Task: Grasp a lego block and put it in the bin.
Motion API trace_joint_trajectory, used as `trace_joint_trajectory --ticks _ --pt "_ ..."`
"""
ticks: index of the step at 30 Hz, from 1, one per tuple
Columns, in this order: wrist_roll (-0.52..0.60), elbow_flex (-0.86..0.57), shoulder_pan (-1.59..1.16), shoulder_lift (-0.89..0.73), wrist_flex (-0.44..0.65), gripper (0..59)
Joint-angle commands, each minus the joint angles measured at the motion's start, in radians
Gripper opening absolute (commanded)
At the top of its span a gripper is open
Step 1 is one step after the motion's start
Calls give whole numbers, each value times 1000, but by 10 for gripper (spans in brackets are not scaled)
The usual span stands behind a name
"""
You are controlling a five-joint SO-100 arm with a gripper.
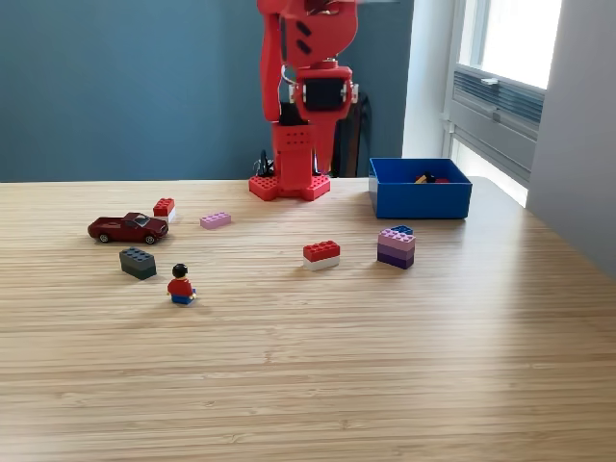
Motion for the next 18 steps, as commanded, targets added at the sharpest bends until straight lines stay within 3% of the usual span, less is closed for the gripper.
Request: trace_joint_trajectory --ticks 1,18 --pt "-15 12 48 54 -28 0" --pt "-48 41 58 54 -44 0"
